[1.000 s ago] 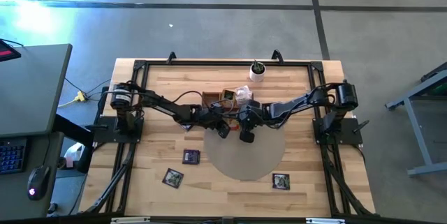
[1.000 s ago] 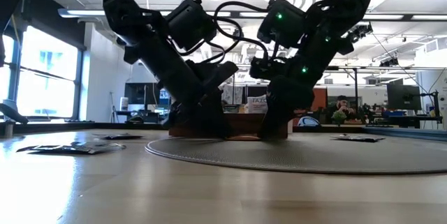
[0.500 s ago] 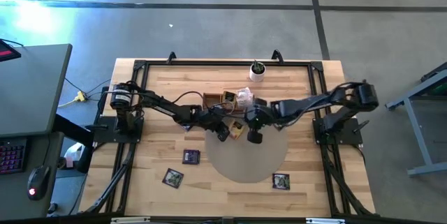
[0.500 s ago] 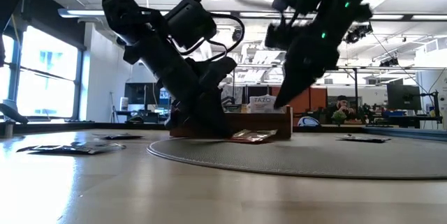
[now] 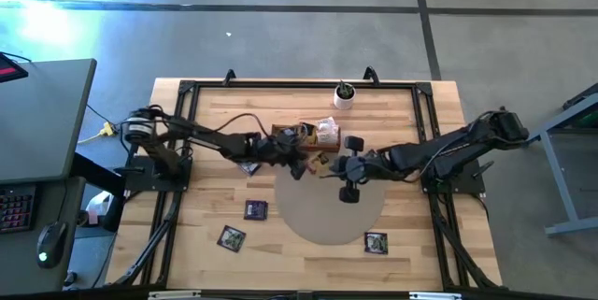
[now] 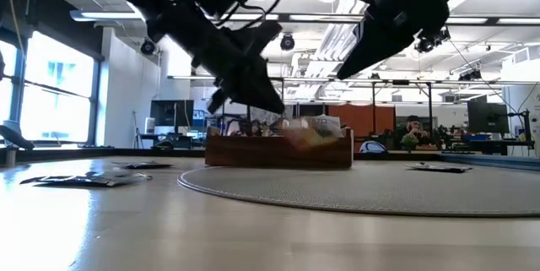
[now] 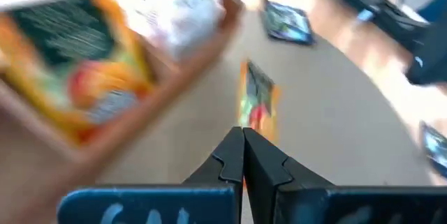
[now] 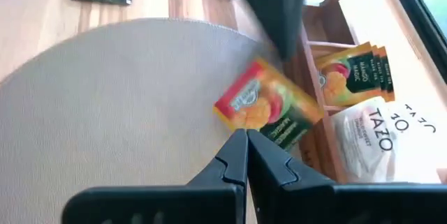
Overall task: Pick & Place Tea
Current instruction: Put the yellow tea bag into the middle section of the wooden organizer
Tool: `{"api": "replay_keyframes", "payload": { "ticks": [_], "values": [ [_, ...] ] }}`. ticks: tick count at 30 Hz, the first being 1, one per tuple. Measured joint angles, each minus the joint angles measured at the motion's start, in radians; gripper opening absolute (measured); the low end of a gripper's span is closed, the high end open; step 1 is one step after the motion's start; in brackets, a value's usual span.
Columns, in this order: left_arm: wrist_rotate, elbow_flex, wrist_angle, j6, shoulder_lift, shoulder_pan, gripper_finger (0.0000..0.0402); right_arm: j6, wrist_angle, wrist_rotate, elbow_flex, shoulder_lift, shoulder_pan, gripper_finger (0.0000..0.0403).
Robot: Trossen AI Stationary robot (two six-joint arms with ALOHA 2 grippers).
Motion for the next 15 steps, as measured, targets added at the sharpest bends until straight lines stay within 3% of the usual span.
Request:
{"api": "replay_keyframes", "payload": {
  "ticks": [6, 8, 15],
  "values": [
    [-0.116, -0.001, -0.08, 0.025, -0.052, 0.055, 0.0, -0.002, 0.002, 0.006, 0.0, -0.001, 0.011, 0.0],
    [-0.109, 0.001, -0.085, 0.034, -0.053, 0.076, 0.0, -0.002, 0.002, 0.007, 0.0, -0.001, 0.01, 0.0],
    [0.214, 0.0, -0.069, 0.146, -0.053, 0.068, 0.0001, -0.003, -0.001, 0.002, 0.001, 0.015, 0.01, 0.0]
  ]
}}
